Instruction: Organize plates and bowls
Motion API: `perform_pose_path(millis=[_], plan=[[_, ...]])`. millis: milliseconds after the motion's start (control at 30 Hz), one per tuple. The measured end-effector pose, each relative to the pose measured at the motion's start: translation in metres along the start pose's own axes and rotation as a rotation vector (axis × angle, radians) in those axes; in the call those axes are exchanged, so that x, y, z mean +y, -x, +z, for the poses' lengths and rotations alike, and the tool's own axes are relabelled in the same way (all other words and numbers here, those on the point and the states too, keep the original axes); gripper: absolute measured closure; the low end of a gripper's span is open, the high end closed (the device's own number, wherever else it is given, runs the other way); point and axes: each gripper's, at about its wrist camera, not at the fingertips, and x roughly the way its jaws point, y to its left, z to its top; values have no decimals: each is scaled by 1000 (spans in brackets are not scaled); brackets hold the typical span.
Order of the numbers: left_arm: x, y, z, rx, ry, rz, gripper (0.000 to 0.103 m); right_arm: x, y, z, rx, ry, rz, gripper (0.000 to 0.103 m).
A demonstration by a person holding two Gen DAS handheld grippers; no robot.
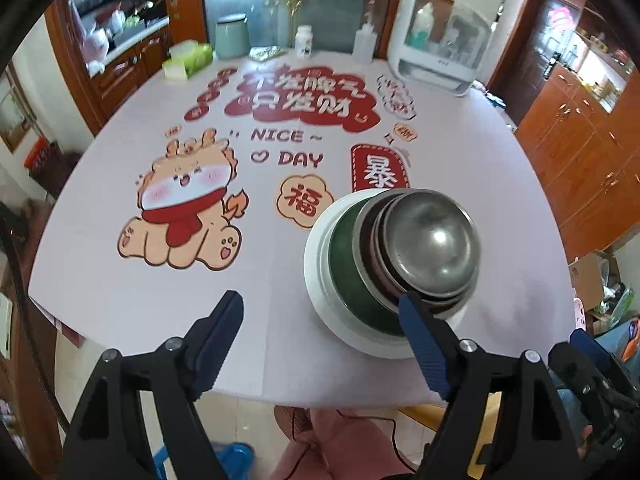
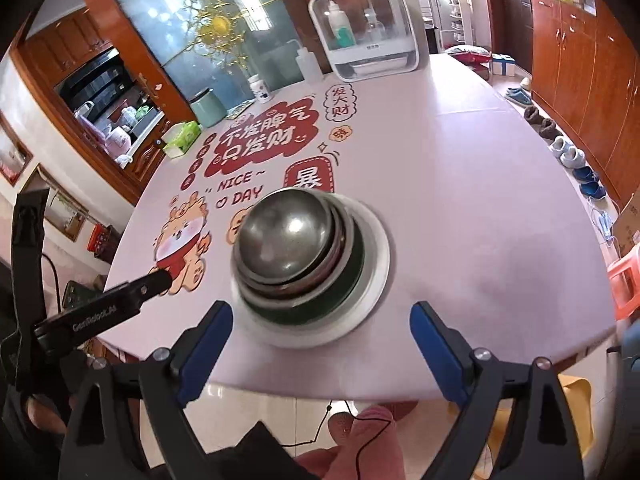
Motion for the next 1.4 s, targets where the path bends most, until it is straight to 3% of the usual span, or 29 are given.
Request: perform_pose_path(millis=[167, 267, 367, 633, 867, 1400], plan=[[0, 38, -13, -110, -43, 24, 12, 23, 24, -18, -34, 47, -42, 11], [-1, 56, -24, -157, -64, 43, 11, 31, 33, -31, -32, 35, -73, 6], [-3, 68, -36, -194, -76, 75, 1, 35, 39, -40, -37, 30, -117, 4], [-14, 94, -50, -280, -88, 120, 1, 32, 51, -49, -36, -16, -133, 3], [-12, 98, -51, -300, -45, 150, 1, 37, 62, -47, -93, 25, -142, 0], [-13, 95, -45, -297, -16, 195, 1, 42, 55, -29, -87, 89, -112, 0]])
